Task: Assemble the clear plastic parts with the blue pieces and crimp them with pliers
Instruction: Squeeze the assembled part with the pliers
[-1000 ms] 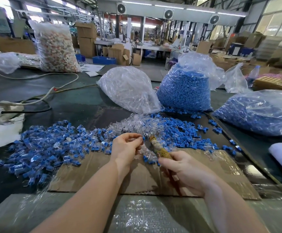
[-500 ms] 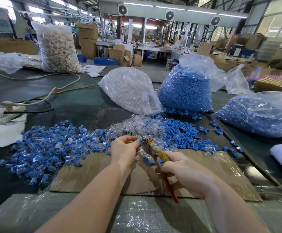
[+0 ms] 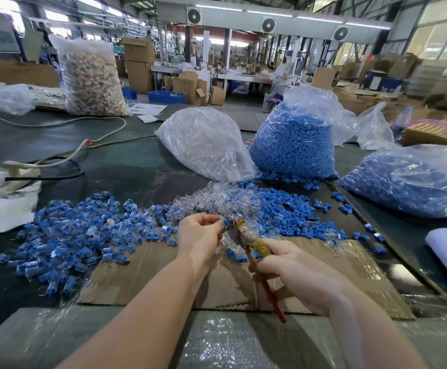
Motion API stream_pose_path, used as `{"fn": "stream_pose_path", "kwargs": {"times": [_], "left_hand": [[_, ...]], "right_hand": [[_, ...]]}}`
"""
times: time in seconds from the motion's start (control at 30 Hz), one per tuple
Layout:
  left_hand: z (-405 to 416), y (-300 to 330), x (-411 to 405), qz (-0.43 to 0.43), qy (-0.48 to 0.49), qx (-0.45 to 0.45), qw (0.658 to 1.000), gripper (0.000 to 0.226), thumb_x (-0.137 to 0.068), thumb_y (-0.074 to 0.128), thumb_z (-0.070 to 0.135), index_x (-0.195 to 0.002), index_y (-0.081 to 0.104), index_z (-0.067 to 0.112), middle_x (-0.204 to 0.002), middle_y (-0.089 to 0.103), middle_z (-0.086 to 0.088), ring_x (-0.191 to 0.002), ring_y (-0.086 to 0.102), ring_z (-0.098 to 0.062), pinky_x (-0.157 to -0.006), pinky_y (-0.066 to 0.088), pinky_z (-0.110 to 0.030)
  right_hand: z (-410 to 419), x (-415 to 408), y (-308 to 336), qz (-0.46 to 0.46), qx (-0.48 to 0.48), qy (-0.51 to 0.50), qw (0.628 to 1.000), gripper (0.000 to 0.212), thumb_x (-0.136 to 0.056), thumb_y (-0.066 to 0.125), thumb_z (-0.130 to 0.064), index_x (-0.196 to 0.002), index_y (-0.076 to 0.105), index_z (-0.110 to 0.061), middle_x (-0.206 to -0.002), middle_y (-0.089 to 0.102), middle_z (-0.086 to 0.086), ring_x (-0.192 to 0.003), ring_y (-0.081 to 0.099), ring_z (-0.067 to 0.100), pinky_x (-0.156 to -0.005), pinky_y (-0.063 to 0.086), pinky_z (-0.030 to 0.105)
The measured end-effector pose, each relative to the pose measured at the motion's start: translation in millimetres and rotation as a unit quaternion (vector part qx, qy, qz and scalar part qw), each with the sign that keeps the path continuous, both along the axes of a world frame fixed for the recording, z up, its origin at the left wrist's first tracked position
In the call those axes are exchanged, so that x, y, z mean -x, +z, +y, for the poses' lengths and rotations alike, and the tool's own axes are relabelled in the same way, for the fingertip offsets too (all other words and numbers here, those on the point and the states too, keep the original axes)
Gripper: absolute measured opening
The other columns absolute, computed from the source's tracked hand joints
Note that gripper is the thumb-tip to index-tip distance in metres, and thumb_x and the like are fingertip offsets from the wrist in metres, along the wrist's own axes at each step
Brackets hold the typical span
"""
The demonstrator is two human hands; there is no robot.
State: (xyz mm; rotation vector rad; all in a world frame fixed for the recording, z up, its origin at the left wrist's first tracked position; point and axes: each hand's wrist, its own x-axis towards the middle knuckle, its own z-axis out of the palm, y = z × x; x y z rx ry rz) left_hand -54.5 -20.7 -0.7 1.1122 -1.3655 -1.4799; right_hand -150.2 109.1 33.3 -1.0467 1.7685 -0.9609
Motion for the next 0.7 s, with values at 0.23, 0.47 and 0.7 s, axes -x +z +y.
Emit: {"fn": "stream_pose_path", "kwargs": {"times": [0.23, 0.47, 0.7], "left_hand": [[2, 2, 2, 0.048, -0.008, -0.084, 0.995, 0.006, -0.085, 0.061, -0.002, -0.087, 0.065, 0.003, -0.070, 0.062, -0.008, -0.057, 0.054, -0.012, -0.047, 0.047, -0.017], [3, -2, 2, 0.057, -0.005, -0.096, 0.994, 0.006, -0.086, 0.060, -0.002, -0.088, 0.064, 0.002, -0.069, 0.061, -0.008, -0.055, 0.054, -0.011, -0.050, 0.048, -0.018], [3, -5, 3, 0.058, 0.004, -0.065, 0.996, 0.011, -0.086, 0.062, 0.002, -0.080, 0.065, 0.011, -0.070, 0.064, -0.005, -0.057, 0.056, -0.010, -0.050, 0.048, -0.018]], "right_hand": [[2, -1, 0, 0.029, -0.006, 0.009, 1.000, 0.011, -0.086, 0.045, -0.003, -0.095, 0.052, -0.002, -0.084, 0.044, 0.009, -0.077, 0.043, 0.022, -0.070, 0.035, 0.039], [4, -9, 4, 0.118, 0.005, 0.023, 0.993, 0.024, -0.088, 0.043, -0.004, -0.068, 0.042, -0.019, -0.068, 0.043, 0.001, -0.059, 0.038, 0.016, -0.058, 0.031, 0.030], [4, -14, -2, 0.127, 0.053, -0.001, 0.990, 0.027, -0.087, 0.047, -0.004, -0.067, 0.048, -0.022, -0.055, 0.044, -0.009, -0.046, 0.037, 0.007, -0.050, 0.030, 0.023]]}}
